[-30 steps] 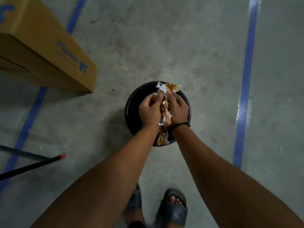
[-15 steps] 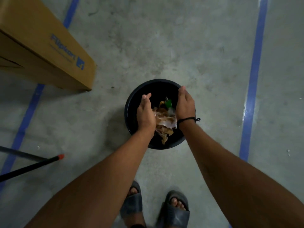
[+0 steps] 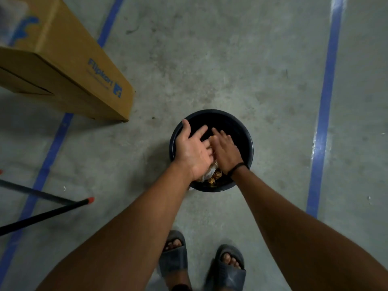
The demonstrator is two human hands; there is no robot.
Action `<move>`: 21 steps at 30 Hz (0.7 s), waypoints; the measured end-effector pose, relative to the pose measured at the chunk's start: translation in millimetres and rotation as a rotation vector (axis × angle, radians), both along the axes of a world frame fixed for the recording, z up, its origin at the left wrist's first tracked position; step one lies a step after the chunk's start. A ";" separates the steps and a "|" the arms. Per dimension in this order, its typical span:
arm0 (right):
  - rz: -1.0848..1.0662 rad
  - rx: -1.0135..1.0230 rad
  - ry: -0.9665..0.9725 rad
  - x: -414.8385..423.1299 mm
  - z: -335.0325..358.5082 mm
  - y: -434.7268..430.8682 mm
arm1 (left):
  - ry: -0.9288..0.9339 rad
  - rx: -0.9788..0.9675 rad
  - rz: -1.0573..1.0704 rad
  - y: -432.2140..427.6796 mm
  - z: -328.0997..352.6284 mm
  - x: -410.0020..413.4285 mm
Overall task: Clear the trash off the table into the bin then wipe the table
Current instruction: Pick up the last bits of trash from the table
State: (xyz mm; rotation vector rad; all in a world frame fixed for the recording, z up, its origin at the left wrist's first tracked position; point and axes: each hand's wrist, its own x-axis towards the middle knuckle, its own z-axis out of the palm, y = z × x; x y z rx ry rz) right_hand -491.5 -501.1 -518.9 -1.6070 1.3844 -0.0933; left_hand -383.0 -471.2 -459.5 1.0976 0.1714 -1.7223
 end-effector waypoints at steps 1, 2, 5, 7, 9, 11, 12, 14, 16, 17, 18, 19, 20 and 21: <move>-0.120 0.018 -0.049 -3.0 10.5 0.0 | -0.031 0.015 0.031 0.3 9.8 1.0; -0.223 0.024 -0.114 -4.5 27.0 2.3 | -0.103 0.023 0.065 1.4 16.5 -0.1; -0.336 0.025 -0.298 -3.6 89.4 15.9 | -0.209 0.023 0.083 7.9 73.9 -5.1; -0.354 0.010 -0.429 0.7 141.1 26.2 | -0.279 -0.010 0.072 15.4 117.4 -8.0; -0.362 -0.026 -0.525 6.9 198.3 35.4 | -0.370 -0.061 0.105 27.6 172.3 -8.6; -0.339 -0.071 -0.563 14.3 260.2 47.0 | -0.452 -0.129 0.166 43.0 229.4 -4.0; -0.293 -0.091 -0.570 19.2 291.6 54.0 | -0.486 -0.156 0.201 51.9 258.2 0.0; -0.190 -0.116 -0.597 32.6 356.6 69.9 | -0.548 -0.209 0.284 71.4 315.4 11.3; -0.113 -0.118 -0.673 49.6 417.0 85.9 | -0.595 -0.258 0.388 90.6 372.8 22.4; -0.091 -0.131 -0.712 59.2 446.9 94.3 | -0.616 -0.290 0.436 101.5 399.3 28.6; -0.071 -0.150 -0.751 69.5 476.0 103.3 | -0.646 -0.320 0.476 112.3 424.3 35.2; -0.048 -0.168 -0.785 79.3 503.3 113.4 | -0.673 -0.352 0.512 124.4 451.2 41.2; -0.021 -0.185 -0.819 88.3 528.7 124.5 | -0.705 -0.378 0.533 138.0 476.6 47.1; 0.010 -0.197 -0.854 96.9 553.1 137.3 | -0.740 -0.410 0.553 153.9 500.8 52.6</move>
